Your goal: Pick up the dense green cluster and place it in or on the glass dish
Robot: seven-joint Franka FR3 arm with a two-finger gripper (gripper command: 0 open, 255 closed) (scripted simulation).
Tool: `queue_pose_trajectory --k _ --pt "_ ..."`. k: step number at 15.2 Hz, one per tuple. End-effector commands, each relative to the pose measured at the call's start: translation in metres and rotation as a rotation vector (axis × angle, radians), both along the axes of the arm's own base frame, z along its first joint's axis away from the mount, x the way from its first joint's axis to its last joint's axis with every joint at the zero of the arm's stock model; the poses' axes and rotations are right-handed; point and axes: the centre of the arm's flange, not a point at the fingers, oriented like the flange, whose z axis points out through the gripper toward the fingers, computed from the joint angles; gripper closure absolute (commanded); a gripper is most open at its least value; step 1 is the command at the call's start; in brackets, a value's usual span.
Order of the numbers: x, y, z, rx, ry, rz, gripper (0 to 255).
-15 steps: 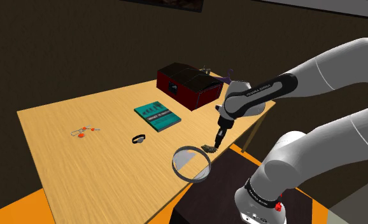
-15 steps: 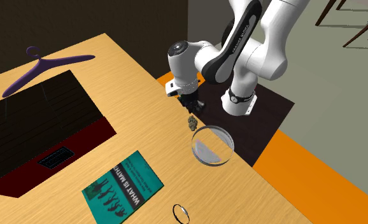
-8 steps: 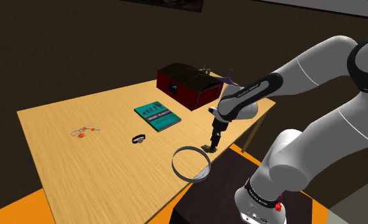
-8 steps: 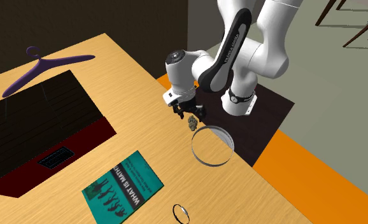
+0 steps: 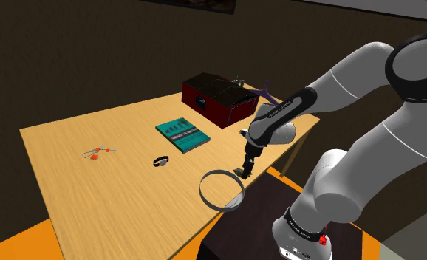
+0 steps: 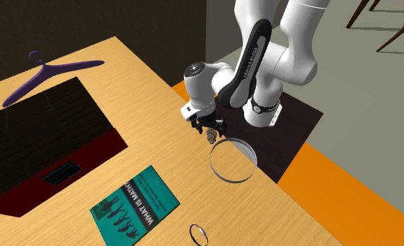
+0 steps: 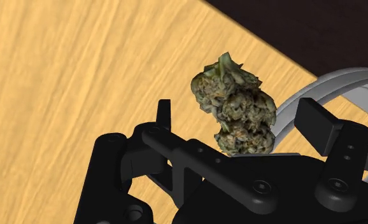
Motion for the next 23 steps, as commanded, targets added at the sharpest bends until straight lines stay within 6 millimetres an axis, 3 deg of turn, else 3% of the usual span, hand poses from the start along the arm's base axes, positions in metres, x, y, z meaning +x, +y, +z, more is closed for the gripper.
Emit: queue_pose_trajectory --k 1,3,4,13,23 --pt "0.000 0.000 0.000 0.000 0.000 0.000 0" --pt "0.000 0.000 0.000 0.000 0.000 0.000 0" --pt "0.000 0.000 0.000 0.000 0.000 0.000 255" --pt "0.000 0.000 0.000 0.000 0.000 0.000 255" --pt "0.000 0.000 0.053 0.000 0.000 0.000 255"
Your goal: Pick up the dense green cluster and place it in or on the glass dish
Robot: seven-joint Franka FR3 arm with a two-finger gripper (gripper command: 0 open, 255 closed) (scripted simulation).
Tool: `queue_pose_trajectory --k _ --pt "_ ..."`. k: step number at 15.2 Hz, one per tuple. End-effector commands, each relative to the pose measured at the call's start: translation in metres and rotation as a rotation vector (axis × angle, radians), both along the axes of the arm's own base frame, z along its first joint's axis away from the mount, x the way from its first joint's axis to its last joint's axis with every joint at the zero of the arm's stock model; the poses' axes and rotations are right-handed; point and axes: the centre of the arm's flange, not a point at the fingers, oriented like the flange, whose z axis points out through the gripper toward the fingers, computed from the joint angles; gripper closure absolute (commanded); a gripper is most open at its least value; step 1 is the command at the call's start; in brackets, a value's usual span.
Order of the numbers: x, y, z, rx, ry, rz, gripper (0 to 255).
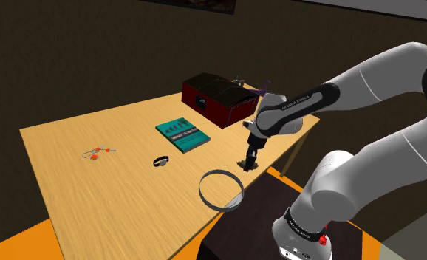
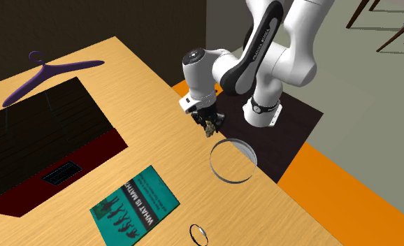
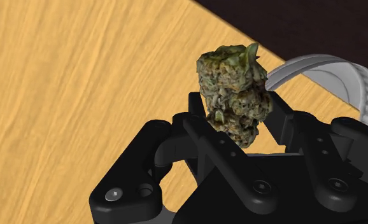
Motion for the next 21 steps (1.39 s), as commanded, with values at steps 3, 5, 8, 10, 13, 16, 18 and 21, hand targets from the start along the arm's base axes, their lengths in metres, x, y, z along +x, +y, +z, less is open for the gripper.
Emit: queue_pose_trajectory --k 3,5,8,10,13,16,18,21 --pt "0.000 0.000 0.021 0.000 0.001 0.000 255" --pt "0.000 0.000 0.032 0.000 0.001 0.000 255" --pt "0.000 0.000 0.047 0.000 0.001 0.000 255" --pt "0.002 0.013 0.049 0.000 0.001 0.000 255" --pt "0.008 0.052 0.051 0.000 0.001 0.000 255" --pt "0.014 0.092 0.052 0.000 0.001 0.000 255" --pt "0.018 0.118 0.053 0.000 0.001 0.000 255" --pt "0.020 0.135 0.044 0.000 0.001 0.000 255"
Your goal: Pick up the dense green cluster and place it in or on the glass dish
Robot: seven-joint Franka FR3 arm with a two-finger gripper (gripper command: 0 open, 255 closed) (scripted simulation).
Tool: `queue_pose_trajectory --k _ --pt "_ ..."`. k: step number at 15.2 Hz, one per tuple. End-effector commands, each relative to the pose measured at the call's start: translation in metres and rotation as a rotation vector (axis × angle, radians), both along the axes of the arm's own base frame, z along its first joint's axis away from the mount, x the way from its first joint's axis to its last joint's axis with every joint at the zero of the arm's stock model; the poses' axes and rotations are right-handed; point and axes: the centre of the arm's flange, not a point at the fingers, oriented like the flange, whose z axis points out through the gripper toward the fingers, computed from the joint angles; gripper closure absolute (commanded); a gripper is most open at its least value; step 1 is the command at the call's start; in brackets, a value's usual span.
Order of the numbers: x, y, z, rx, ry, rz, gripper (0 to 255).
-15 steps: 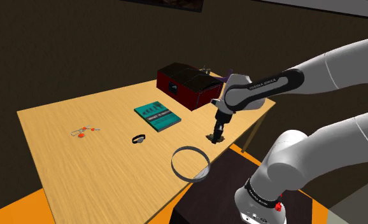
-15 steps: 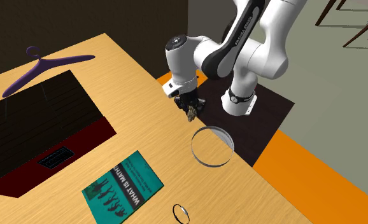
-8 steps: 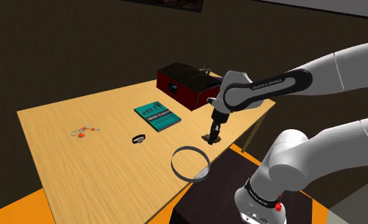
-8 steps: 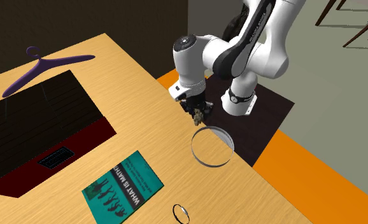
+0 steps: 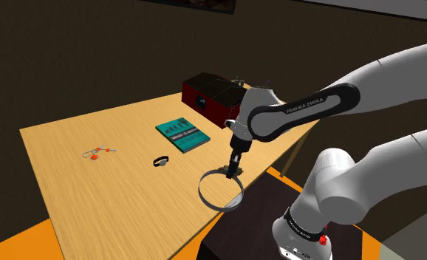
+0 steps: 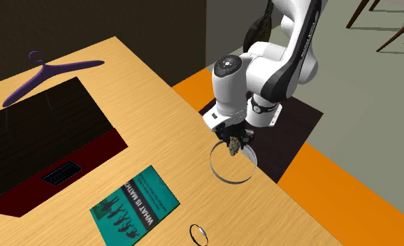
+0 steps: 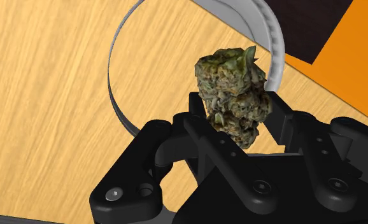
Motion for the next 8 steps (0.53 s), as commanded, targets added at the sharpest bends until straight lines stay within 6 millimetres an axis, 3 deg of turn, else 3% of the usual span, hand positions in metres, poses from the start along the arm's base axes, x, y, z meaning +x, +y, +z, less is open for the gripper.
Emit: queue_pose_trajectory --k 1,8 --pt "0.001 0.003 -0.010 0.000 -0.001 -0.001 255" --pt "0.001 0.003 -0.047 0.000 -0.001 -0.001 255"
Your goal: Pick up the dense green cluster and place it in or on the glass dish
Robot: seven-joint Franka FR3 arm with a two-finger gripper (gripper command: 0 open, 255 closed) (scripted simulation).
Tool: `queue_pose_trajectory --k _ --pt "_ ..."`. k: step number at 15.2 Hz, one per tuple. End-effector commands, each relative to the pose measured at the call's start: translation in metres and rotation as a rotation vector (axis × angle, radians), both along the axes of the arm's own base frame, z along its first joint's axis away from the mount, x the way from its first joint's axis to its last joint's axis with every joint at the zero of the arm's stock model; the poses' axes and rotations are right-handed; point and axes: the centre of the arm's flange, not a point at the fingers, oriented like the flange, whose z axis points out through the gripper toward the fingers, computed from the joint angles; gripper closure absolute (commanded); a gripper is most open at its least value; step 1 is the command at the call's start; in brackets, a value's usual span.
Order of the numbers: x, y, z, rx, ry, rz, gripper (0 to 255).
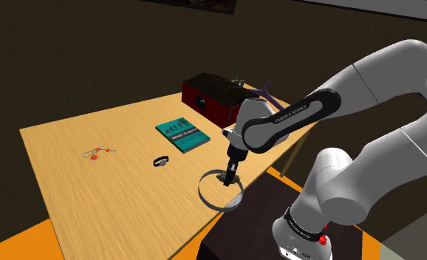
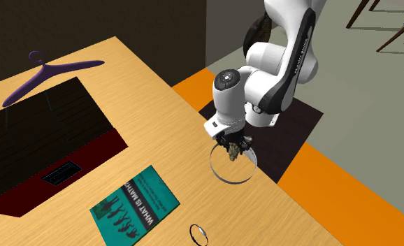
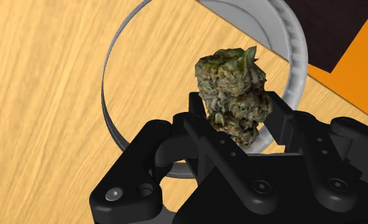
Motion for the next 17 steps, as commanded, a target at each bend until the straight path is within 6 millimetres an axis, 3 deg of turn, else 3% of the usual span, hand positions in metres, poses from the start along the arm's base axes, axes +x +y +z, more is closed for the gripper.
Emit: queue_pose_trajectory --k 1,4,12,13,17 --pt "0.001 -0.001 -0.011 -0.001 -0.001 0.000 255" --pt "0.001 -0.001 -0.028 -0.001 -0.001 0.000 255" --pt "0.001 -0.001 -0.028 -0.001 -0.001 0.000 255" --pt "0.001 -0.001 -0.028 -0.001 -0.001 0.000 0" --pt "0.001 -0.001 -0.028 -0.001 -0.001 0.000 0"
